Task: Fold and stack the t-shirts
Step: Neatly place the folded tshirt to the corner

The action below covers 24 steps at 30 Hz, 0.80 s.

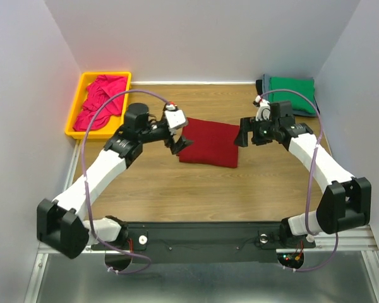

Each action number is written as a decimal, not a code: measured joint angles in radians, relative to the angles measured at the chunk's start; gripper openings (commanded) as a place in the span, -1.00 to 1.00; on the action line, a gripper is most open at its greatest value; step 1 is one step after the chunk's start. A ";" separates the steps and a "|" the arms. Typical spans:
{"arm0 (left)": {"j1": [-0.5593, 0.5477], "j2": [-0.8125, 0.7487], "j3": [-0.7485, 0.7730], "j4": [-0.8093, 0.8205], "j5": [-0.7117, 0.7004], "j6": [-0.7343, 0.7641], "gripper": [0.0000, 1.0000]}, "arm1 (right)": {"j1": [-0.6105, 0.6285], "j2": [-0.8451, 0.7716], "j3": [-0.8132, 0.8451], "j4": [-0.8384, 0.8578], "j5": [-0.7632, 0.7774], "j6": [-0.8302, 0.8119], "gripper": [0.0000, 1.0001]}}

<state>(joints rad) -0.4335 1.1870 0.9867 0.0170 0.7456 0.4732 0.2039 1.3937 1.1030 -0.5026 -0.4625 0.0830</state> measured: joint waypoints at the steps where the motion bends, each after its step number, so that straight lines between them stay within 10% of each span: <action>1: -0.029 0.029 0.026 0.002 -0.019 0.039 0.81 | -0.003 0.000 0.000 -0.006 0.032 0.002 1.00; 8: -0.351 0.324 0.109 0.025 -0.248 0.246 -0.02 | -0.140 0.023 -0.053 -0.043 0.035 0.077 1.00; 14: -0.568 0.540 0.108 0.082 -0.393 0.400 -0.15 | -0.360 0.163 -0.054 -0.040 -0.138 0.168 1.00; 24: -0.575 0.772 0.204 0.154 -0.534 0.523 -0.17 | -0.372 0.224 -0.133 0.003 -0.276 0.238 1.00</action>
<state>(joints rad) -1.0084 1.9587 1.1908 0.1707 0.2115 0.9962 -0.1680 1.6176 0.9699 -0.4992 -0.7383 0.3214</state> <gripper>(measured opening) 0.404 0.999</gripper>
